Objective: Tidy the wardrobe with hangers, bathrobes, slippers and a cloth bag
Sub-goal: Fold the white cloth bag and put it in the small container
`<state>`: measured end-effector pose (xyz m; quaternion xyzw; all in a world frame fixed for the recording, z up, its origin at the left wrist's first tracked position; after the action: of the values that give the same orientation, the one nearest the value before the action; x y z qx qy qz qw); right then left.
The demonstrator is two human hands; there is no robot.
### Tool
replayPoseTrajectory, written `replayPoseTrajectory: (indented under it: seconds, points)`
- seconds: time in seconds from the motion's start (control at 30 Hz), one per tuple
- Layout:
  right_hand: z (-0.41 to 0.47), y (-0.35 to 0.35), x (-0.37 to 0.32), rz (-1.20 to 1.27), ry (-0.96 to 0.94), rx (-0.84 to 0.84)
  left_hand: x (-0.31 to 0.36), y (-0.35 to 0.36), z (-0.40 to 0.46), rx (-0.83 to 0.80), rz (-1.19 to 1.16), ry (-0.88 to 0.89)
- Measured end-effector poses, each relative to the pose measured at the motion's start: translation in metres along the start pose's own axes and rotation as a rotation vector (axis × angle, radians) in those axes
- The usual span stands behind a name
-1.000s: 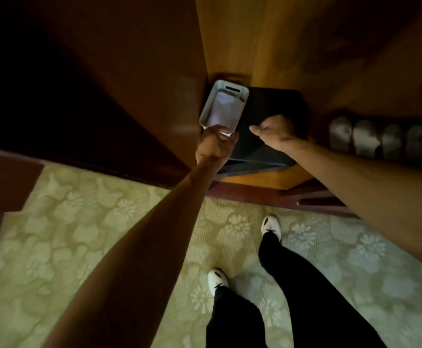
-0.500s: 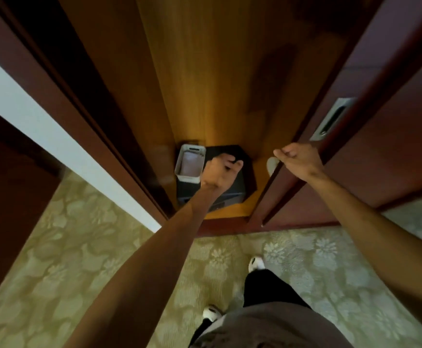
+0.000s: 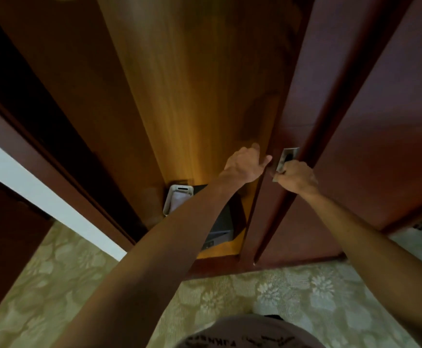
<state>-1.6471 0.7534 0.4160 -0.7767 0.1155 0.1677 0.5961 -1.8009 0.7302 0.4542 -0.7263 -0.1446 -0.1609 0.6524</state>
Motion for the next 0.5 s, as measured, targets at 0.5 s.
replayPoseTrajectory:
  seconds: [0.5]
  points:
    - [0.007, 0.004, -0.020, -0.011, -0.186, 0.053, 0.010, -0.006, 0.020, 0.064, 0.186, 0.058]
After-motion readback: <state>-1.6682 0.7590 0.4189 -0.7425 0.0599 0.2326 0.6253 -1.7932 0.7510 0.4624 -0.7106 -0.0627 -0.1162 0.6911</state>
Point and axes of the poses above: each hand's wrist, its own z-axis towards the middle knuckle, its own y-axis out of the palm, x = y × z, the point moved 10 cm from there along z, towards the middle knuckle, and after that the axes turned 4 degrees about -x, right-handed, at the moved point
